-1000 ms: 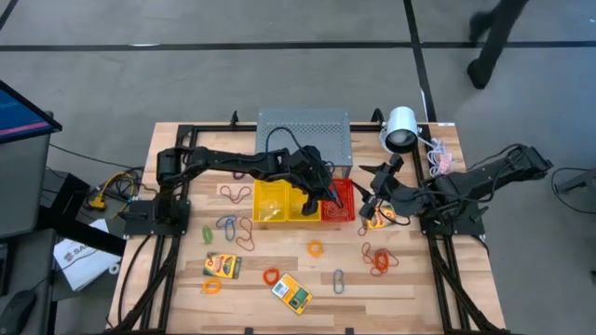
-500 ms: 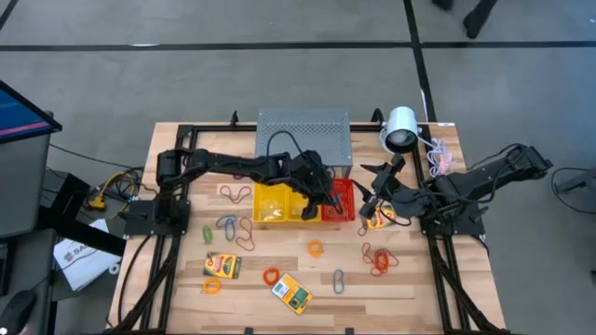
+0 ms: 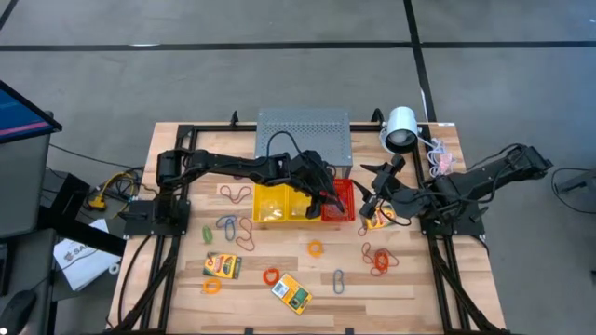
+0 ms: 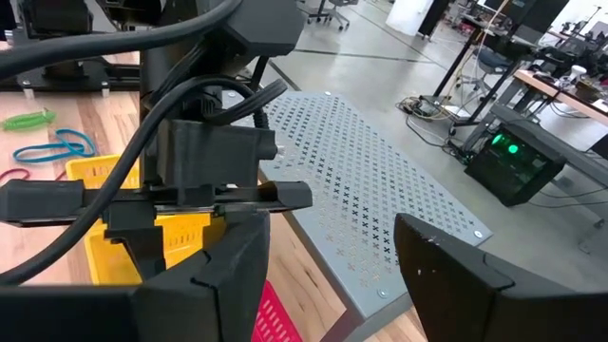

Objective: Pick & Place Office Desk Supplies
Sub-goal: Put the yellow spring keychain into the left yellow bin

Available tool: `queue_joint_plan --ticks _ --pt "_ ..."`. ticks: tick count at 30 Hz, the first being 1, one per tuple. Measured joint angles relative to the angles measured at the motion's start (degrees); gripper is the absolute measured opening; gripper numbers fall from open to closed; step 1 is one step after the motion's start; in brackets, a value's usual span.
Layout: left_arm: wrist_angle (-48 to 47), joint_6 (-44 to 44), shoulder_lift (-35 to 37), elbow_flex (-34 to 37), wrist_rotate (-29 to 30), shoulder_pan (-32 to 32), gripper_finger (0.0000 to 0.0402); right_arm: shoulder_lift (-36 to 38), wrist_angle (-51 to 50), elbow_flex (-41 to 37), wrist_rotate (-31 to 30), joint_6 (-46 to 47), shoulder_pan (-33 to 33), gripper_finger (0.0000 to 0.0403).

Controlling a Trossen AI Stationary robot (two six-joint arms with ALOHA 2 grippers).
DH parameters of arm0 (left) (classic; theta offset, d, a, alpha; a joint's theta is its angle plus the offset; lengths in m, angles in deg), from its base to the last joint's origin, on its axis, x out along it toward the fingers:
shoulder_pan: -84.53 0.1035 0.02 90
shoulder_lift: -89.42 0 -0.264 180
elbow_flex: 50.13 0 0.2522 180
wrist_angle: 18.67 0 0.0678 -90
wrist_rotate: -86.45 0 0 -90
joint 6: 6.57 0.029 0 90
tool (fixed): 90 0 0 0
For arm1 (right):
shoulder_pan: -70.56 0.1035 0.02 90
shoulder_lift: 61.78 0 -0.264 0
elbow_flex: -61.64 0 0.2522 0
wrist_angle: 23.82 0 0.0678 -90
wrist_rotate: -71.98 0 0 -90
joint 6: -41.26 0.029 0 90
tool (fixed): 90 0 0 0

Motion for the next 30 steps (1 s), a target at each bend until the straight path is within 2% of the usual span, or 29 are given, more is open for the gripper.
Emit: queue_joint_plan --ticks 6,12,21,26,30 --pt "0.6 -0.6 0.1 0.0 0.0 0.0 0.0165 0.0 0.0 0.0 0.0 0.0 0.0 0.0218" --pt "0.1 -0.2 3.3 0.1 0.0 0.0 0.0175 0.0 0.0 0.0 0.0 0.0 0.0 0.0218" --pt "-9.5 -0.6 20.6 1.3 0.9 -0.7 0.0164 0.0 0.8 0.0 0.1 0.0 0.0 0.0218" --pt "-8.8 -1.3 31.7 8.8 6.1 -2.8 0.016 0.0 4.0 0.0 0.2 -0.3 -1.1 0.0218" --pt "-4.0 -4.8 40.3 17.1 7.2 -4.2 0.0159 0.0 5.1 0.0 0.2 -0.3 -3.0 0.0218"
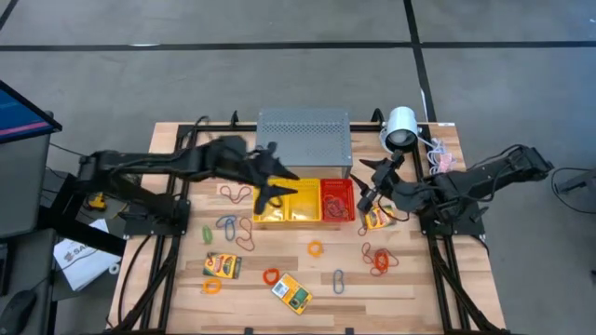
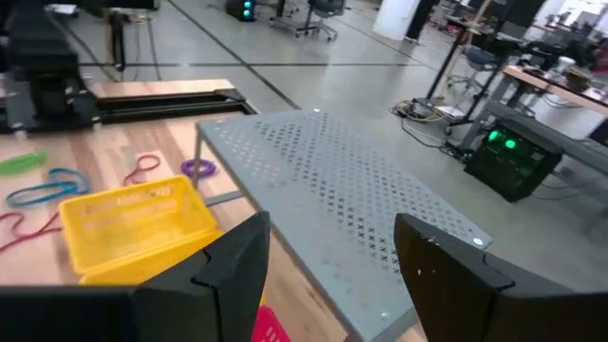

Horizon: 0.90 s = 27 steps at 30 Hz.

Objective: Pick & Place Office Desk Supplies
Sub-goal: Put the yellow spring keychain into the left yellow bin

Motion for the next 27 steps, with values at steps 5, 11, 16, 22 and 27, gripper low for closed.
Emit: queue_joint_plan --ticks 5,11,16,22,27 --pt "6.2 -5.8 10.0 11.8 0.3 -1.6 0.0159 -0.4 2.1 0.0 1.1 1.1 -2.4 0.0218" --pt "12.0 -10.0 20.1 22.6 0.3 -4.6 0.0159 -0.8 7.5 0.0 1.6 1.3 -4.1 0.0218" --pt "18.8 -8.3 26.4 30.6 2.3 -11.2 0.0159 -1.3 11.4 -0.1 3.9 -0.7 -4.1 0.0218" --pt "21.5 -7.2 31.1 37.1 15.0 -20.6 0.0159 -2.7 19.6 0.0 18.1 -8.5 -4.1 0.0218" --pt "21.1 -7.1 32.3 38.4 23.1 -27.6 0.0159 -4.2 21.1 0.0 23.2 -11.3 -3.3 0.0218"
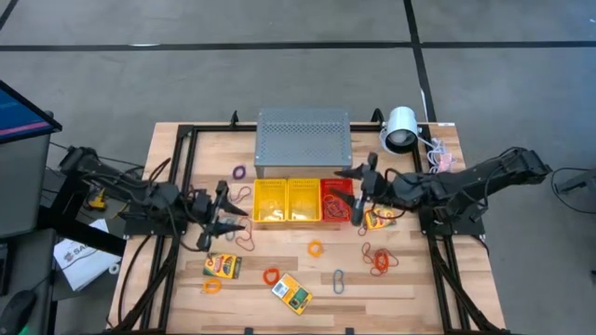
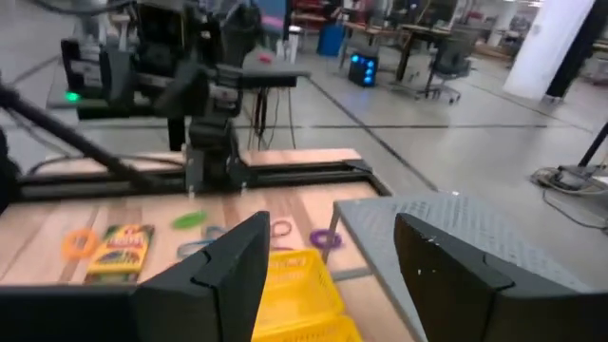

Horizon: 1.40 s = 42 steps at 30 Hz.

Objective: Pick & Place Office Desk Supplies
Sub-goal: Put the yellow spring keychain into the left yellow bin

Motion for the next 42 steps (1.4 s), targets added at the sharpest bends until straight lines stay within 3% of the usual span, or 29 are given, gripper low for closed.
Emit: queue_joint_plan --ticks 13,24,35,42 --pt "5.4 -0.2 0.0 0.0 0.0 -6.5 0.0159 0.5 -11.2 0.0 8.0 5.5 3.6 0.0218" --pt "3.7 -3.2 -2.6 0.0 -0.2 -6.0 0.0159 -0.3 -16.7 0.0 8.4 12.9 8.7 0.0218" --pt "3.9 -10.3 -9.5 0.0 -0.2 -5.9 0.0159 -11.2 -16.4 0.0 15.9 19.1 7.9 0.0218" --pt "4.9 -11.9 -13.8 0.0 0.5 -5.9 0.0159 -20.0 -24.8 4.8 17.3 24.6 8.9 0.0218"
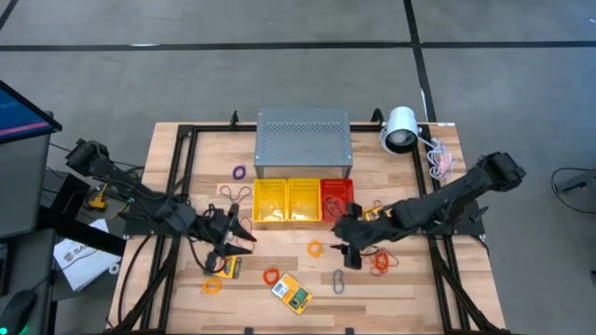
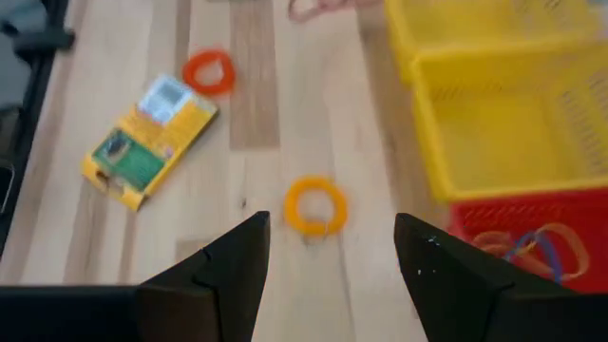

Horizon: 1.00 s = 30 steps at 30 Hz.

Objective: Pick & Place Office Desk Supplies
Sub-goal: Put the yellow spring keychain into the left yellow bin

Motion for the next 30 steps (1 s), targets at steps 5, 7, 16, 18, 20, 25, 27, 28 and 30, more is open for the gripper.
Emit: queue_joint_plan --ticks 5,7,16,18,20,25,27,28,30 --pt "-0.1 -1.6 -2.2 0.0 0.0 0.0 0.0159 -6.8 -2.0 5.4 0.2 -1.4 1.6 0.0218" --pt "0.2 -2.4 -2.7 0.0 -0.3 -0.2 0.0159 -9.5 -4.8 7.8 0.1 -2.5 2.0 0.0218" --pt "-0.5 -3.3 -2.9 0.0 -0.5 -0.6 0.0159 -20.1 -12.8 16.2 0.6 -7.3 2.2 0.0218" --pt "-0.6 -3.3 -2.9 0.0 -0.6 -0.6 0.0159 -22.0 -12.3 17.6 1.3 -8.9 2.2 0.0218" --pt "-0.6 -3.3 -2.9 0.0 -0.6 -0.6 0.0159 -23.6 -12.4 18.6 1.6 -10.3 2.0 0.0218" --pt "-0.8 -3.3 -2.9 0.0 -0.6 -0.6 0.0159 -27.6 -12.1 21.0 5.0 -13.8 0.4 0.0218" --pt "-1.0 -3.3 -2.9 0.0 -0.6 -0.6 0.0159 -29.0 -11.9 21.8 6.5 -14.7 -0.5 0.0218" --pt "-1.0 -3.3 -2.9 0.0 -0.6 -0.6 0.0159 -29.6 -12.0 22.1 7.0 -15.0 -0.9 0.0218" --pt "-1.1 -3.3 -2.9 0.0 -0.6 -0.6 0.0159 -30.3 -12.0 22.4 7.7 -15.2 -1.8 0.0218"
